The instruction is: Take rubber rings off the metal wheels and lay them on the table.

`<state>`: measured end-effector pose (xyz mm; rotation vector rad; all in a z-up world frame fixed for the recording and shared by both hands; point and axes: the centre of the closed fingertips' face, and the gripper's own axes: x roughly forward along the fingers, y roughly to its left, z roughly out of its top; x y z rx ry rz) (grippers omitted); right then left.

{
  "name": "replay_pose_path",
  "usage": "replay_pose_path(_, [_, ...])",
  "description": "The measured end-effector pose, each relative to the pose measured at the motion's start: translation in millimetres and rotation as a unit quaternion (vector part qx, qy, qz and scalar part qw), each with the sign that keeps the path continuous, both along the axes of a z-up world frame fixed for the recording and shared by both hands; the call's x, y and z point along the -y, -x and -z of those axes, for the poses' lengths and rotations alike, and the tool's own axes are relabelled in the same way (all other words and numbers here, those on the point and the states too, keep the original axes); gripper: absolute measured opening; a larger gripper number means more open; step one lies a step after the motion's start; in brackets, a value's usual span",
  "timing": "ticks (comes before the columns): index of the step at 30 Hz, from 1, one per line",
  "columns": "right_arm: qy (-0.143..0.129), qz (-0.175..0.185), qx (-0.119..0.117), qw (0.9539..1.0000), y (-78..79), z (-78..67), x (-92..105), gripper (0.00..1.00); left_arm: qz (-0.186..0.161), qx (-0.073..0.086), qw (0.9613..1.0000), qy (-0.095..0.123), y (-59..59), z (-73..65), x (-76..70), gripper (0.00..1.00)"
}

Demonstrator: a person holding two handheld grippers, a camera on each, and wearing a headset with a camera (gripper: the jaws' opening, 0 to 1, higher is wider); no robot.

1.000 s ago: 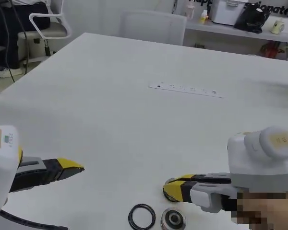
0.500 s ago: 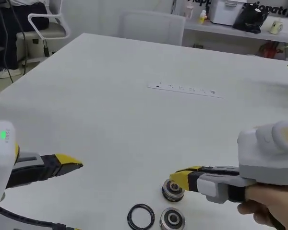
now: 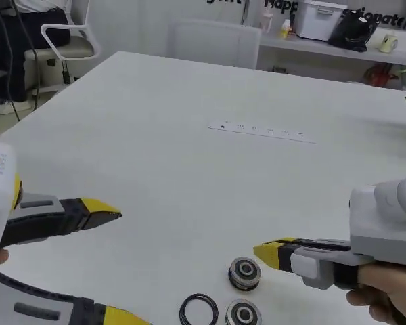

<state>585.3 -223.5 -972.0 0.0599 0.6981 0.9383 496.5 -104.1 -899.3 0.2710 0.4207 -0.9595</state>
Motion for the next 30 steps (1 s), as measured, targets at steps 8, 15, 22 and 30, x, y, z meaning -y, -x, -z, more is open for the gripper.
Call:
replay_pose_path(8, [0.016, -0.001, 0.001, 0.9999, -1.2, 7.0, 8.9, 0.07, 0.015, 0.03, 0.9994, -0.001, -14.4, -25.3, 4.2, 0.8])
replay_pose_path(15, [0.031, -0.011, -0.003, 0.9995, 0.4, 15.3, 14.0, 0.07, 0.031, 0.047, 0.9984, -0.011, -26.1, -36.8, 8.8, 0.8])
replay_pose_path(22, [0.04, -0.027, -0.006, 0.9988, 4.7, 21.3, 13.9, 0.08, 0.056, 0.059, 0.9966, -0.015, -34.6, -47.0, 22.8, 0.8])
replay_pose_path(30, [0.055, -0.042, -0.008, 0.9976, 8.9, 28.5, 15.1, 0.1, 0.095, 0.079, 0.9921, -0.019, -47.9, -59.9, 46.8, 0.79])
